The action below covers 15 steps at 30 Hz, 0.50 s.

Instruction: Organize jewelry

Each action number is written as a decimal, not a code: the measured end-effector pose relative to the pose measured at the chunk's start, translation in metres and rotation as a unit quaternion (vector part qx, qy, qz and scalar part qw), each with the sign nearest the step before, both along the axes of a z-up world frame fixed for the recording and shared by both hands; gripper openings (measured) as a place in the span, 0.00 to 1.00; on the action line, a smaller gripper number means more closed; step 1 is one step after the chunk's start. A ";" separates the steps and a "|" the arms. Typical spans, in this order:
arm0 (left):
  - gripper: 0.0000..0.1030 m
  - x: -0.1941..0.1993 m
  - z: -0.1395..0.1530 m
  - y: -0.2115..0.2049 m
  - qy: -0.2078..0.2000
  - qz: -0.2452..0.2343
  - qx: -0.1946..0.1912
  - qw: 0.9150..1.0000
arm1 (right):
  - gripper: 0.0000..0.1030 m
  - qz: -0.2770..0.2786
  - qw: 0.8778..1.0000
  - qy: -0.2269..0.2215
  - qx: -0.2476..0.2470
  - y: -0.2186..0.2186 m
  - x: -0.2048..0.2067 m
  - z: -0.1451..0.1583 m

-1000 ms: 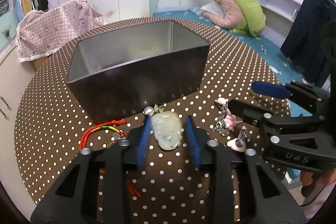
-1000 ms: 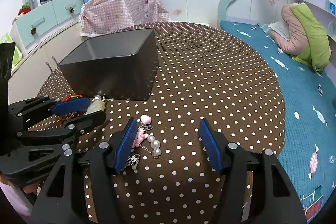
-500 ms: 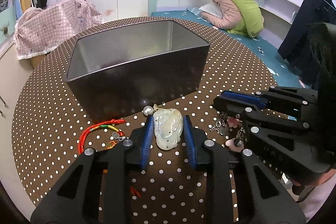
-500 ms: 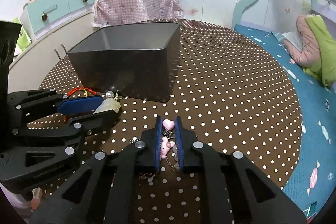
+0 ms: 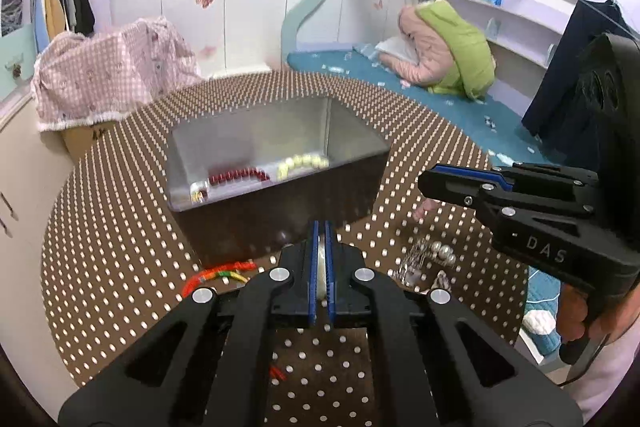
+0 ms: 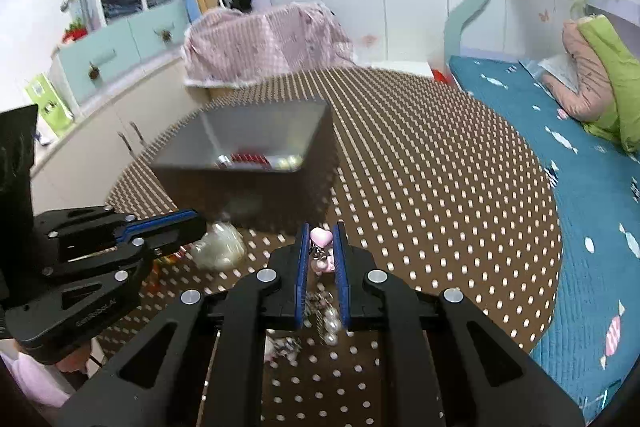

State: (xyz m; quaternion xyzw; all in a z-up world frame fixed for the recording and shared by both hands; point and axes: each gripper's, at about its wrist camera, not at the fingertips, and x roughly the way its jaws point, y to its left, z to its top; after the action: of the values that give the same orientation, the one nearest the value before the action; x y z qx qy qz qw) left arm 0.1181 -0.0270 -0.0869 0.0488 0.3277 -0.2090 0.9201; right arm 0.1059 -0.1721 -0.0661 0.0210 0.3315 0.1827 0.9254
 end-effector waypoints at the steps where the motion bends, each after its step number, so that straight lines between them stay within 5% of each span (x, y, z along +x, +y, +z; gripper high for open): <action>1: 0.04 0.000 0.001 0.001 0.000 -0.002 0.000 1.000 | 0.11 0.000 1.000 -0.005 -0.002 0.001 0.000 0.003; 4: 0.05 0.001 -0.005 0.003 0.012 -0.006 0.002 1.000 | 0.11 -0.003 1.000 -0.012 -0.002 -0.001 -0.002 0.007; 7: 0.26 0.008 -0.020 0.002 0.038 -0.001 0.018 0.999 | 0.11 -0.004 1.000 -0.009 0.012 -0.005 -0.001 0.007; 10: 0.32 0.014 -0.032 -0.005 0.053 -0.005 0.031 0.998 | 0.11 -0.009 1.000 -0.009 0.011 -0.007 -0.002 0.006; 15: 0.54 0.023 -0.036 -0.012 0.064 -0.012 0.039 0.997 | 0.11 -0.011 1.000 -0.005 0.017 -0.011 0.000 0.005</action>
State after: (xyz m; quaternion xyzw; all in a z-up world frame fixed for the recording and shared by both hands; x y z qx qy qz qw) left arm 0.1408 -0.0395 -0.1230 0.0749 0.3928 -0.2098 0.8922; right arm 0.1061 -0.1834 -0.0611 0.0396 0.3231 0.1780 0.9286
